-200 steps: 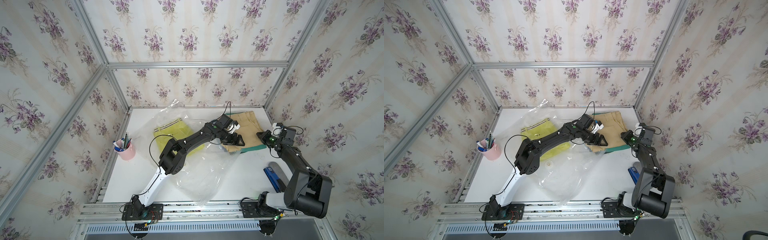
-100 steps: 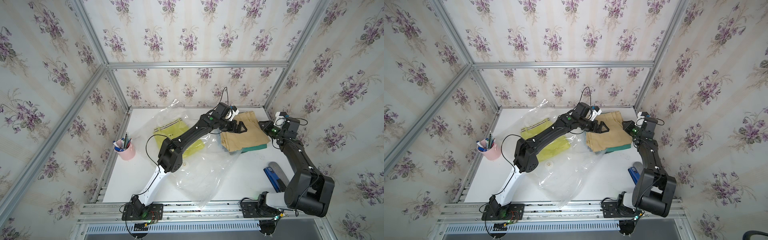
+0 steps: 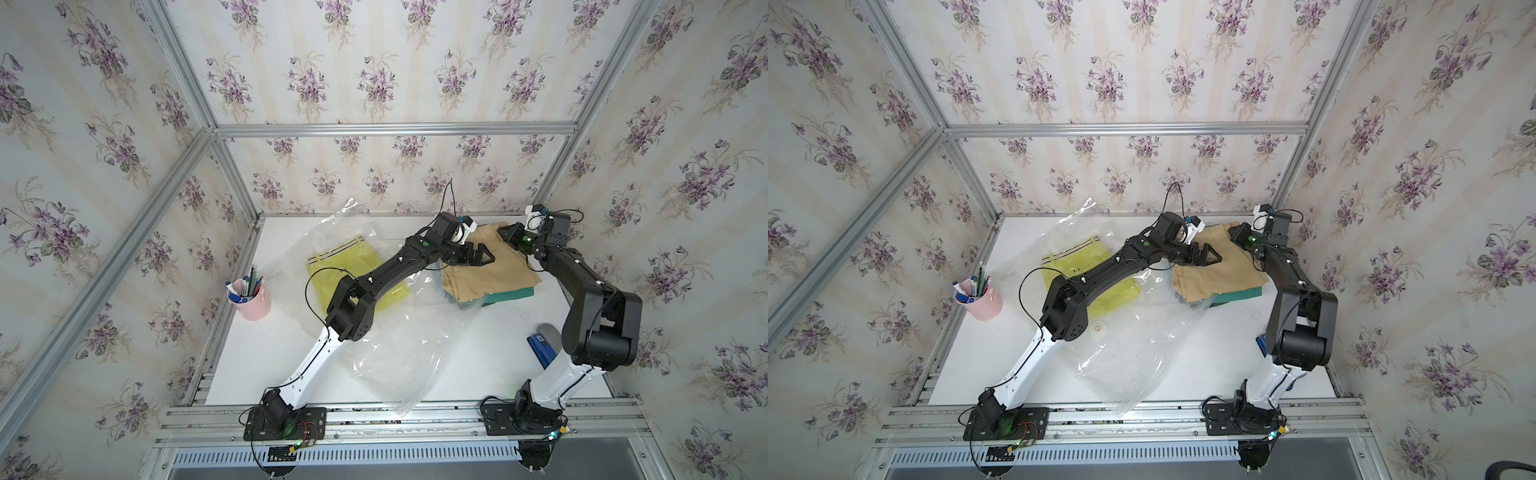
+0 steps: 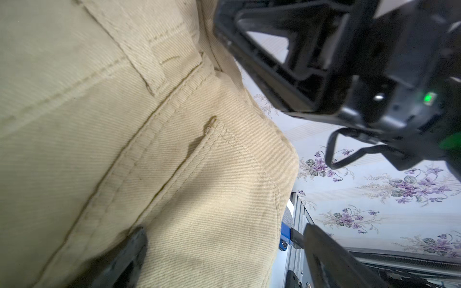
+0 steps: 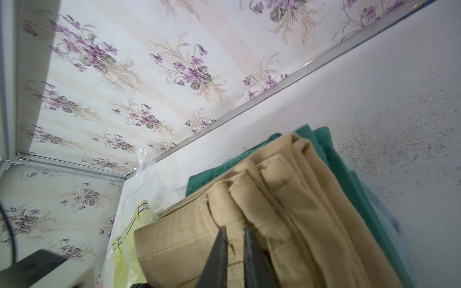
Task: Take the trousers out of the vacuum bag
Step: Adjust the vacuum bag at the center of the board.
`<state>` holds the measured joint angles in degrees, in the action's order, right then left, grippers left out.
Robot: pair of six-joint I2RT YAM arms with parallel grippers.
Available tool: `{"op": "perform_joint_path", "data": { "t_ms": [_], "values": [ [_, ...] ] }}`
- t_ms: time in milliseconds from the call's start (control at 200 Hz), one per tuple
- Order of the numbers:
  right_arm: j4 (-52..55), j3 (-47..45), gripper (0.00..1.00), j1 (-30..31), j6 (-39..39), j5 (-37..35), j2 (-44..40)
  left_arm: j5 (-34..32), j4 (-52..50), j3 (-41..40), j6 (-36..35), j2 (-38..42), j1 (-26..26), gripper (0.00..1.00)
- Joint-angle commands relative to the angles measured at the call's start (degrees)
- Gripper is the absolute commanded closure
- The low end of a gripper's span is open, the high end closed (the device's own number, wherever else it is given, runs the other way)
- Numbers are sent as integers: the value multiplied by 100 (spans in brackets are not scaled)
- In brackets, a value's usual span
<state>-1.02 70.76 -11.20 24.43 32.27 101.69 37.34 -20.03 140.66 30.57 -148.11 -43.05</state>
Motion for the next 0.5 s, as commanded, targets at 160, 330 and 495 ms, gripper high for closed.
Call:
{"op": "perform_joint_path", "data": {
  "t_ms": [160,330,495],
  "values": [
    [-100,100,89,21,96,-382,1005,-184,-97,-165,-11,-176,124,0],
    [14,218,90,20,76,-607,1232,-125,-106,-249,-14,-168,190,0],
    [-69,102,88,19,56,-596,750,-37,-114,-223,-28,54,216,0]
  ]
}}
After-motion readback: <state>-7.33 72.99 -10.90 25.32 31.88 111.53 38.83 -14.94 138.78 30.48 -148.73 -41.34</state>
